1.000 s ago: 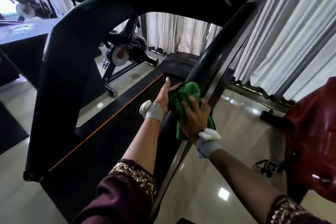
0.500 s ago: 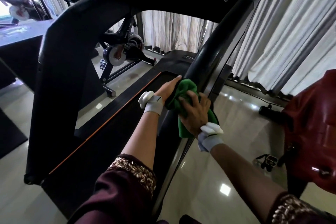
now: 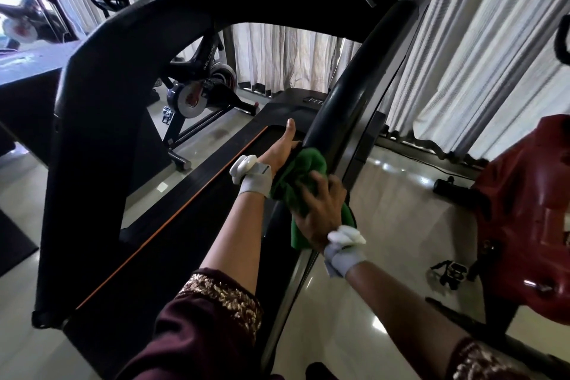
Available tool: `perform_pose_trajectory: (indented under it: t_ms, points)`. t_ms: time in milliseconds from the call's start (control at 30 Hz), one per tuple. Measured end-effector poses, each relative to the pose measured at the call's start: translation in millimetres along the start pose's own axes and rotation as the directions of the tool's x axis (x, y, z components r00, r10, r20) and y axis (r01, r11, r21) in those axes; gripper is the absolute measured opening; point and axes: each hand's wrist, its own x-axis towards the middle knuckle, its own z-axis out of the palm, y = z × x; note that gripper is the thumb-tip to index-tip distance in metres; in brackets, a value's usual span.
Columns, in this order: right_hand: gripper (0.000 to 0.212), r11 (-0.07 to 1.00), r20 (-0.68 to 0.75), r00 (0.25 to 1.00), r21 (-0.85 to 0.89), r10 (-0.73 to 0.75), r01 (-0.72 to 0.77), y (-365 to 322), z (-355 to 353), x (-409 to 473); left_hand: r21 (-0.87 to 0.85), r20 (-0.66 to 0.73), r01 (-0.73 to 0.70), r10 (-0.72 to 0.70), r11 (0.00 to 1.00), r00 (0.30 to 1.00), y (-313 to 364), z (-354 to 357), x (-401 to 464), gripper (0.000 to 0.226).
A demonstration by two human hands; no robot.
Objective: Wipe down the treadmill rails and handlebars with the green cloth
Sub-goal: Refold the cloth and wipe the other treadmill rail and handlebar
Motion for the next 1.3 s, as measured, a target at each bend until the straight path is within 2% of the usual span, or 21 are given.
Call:
perform_pose_trajectory:
  t_ms: [100, 167, 200, 300, 367, 433, 567, 633, 733, 800, 933, 1033, 1133, 1200, 1300]
  points:
    - [0.030, 0.955, 0.128, 0.946, 0.022, -0.297, 0.297, -7.8, 4.2, -55.2, 0.090, -0.063, -0.001, 0.007, 0.996, 0.998, -1.5, -2.1, 4.0, 0.089]
    - [0.030, 0.928, 0.168, 0.913, 0.025, -0.371, 0.373, 4.0, 3.0, -48.8, 0.099, -0.059, -0.003, 0.009, 0.995, 0.998, -5.1, -4.8, 8.4, 0.087]
    - [0.032, 0.933, 0.147, 0.922, 0.021, -0.358, 0.359, 10.5, 1.8, -31.6, 0.072, -0.049, -0.003, 0.006, 0.997, 0.999, -6.1, -4.6, 6.8, 0.087]
    - [0.037, 0.980, 0.019, 0.980, -0.044, -0.196, 0.196, 27.1, -6.8, 37.2, -0.065, 0.024, 0.004, -0.003, 0.998, 1.000, -1.6, -0.7, -0.2, 0.078]
    - [0.039, 0.996, -0.033, 0.996, -0.027, -0.088, 0.087, 26.7, -8.1, 51.2, -0.104, 0.024, -0.003, 0.005, 0.995, 1.000, 0.7, 3.8, -5.6, 0.076]
    - [0.043, 1.000, -0.060, 0.998, 0.006, -0.022, 0.023, 13.9, -2.4, 24.7, -0.047, 0.019, -0.020, 0.021, 0.999, 1.000, 0.4, 1.2, 2.3, 0.081]
    - [0.041, 0.995, 0.002, 0.999, 0.087, -0.044, 0.044, 1.2, 4.2, -31.5, 0.123, -0.046, -0.004, 0.009, 0.992, 0.999, -1.2, -0.6, 5.4, 0.089]
    - [0.044, 0.977, 0.023, 0.997, 0.200, 0.075, -0.078, 12.9, 3.4, -12.6, 0.119, -0.060, -0.016, 0.023, 0.993, 0.998, -0.3, 1.0, 2.3, 0.086]
    - [0.046, 0.854, 0.064, 0.930, 0.378, 0.362, -0.358, 23.6, -3.7, 26.3, 0.108, -0.056, -0.032, 0.038, 0.994, 0.998, -1.2, 0.7, 3.5, 0.086]
    - [0.054, 0.767, 0.112, 0.877, 0.443, 0.467, -0.465, 19.2, -6.0, 30.9, 0.128, -0.090, -0.037, 0.049, 0.991, 0.995, -0.9, 2.9, 2.1, 0.094]
    - [0.052, 0.682, 0.168, 0.836, 0.507, 0.522, -0.528, -8.9, -0.8, -20.6, 0.131, -0.127, -0.011, 0.028, 0.991, 0.992, -13.6, -2.0, 25.8, 0.131]
    - [0.053, 0.603, 0.205, 0.795, 0.552, 0.571, -0.575, -13.4, 1.4, -32.9, 0.150, -0.138, -0.021, 0.042, 0.988, 0.989, -5.3, 3.4, 9.9, 0.122]
    - [0.070, 0.525, 0.160, 0.712, 0.570, 0.683, -0.632, 16.4, 0.8, 30.5, 0.124, -0.170, -0.028, 0.049, 0.992, 0.984, -1.0, 9.2, -5.4, 0.097]
    - [0.078, 0.487, 0.123, 0.650, 0.563, 0.750, -0.668, 38.0, -3.9, 73.8, 0.108, -0.189, -0.027, 0.047, 0.994, 0.981, -2.8, 9.8, -5.8, 0.098]
    - [0.075, 0.504, 0.117, 0.667, 0.564, 0.736, -0.654, 36.1, -5.4, 71.7, 0.145, -0.197, -0.015, 0.044, 0.989, 0.979, 1.4, 11.3, -5.8, 0.110]
